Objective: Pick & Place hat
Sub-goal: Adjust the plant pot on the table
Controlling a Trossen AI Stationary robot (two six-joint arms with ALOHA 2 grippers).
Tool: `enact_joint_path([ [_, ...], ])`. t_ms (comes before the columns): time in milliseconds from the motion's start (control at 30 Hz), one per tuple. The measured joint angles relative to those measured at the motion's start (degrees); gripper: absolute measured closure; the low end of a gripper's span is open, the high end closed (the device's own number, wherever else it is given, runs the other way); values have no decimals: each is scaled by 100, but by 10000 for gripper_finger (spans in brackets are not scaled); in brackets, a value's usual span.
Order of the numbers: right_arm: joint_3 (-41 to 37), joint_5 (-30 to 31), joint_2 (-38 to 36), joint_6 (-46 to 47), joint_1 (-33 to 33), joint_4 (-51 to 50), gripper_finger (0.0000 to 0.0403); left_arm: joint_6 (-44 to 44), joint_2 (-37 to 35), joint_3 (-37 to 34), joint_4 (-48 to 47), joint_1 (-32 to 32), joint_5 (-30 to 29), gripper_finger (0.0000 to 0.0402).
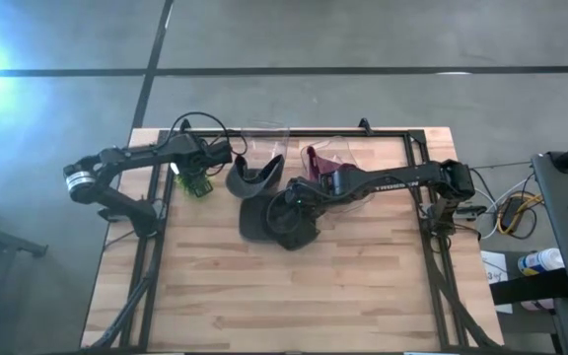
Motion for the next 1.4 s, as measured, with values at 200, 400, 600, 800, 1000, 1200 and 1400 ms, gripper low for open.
enact_joint_path([
  [200,0,34,0,-3,0,5,251,-1,0,0,-78,-3,8,270],
  [400,-5,36,0,-4,-2,5,252,7,0,-19,-192,-4,15,268],
  [600,-10,39,0,-5,-2,-1,258,111,0,-192,-140,0,9,290],
  [800,-13,41,0,-4,-2,-1,261,111,0,-203,-93,0,-72,318],
  [1000,-15,51,0,-4,-2,-2,261,123,0,-203,-51,0,-72,365],
  [1200,-17,52,16,-6,-9,-8,260,166,0,-203,-42,2,31,396],
  [1400,-17,49,17,-6,-13,-7,267,131,-27,25,-55,2,529,400],
])
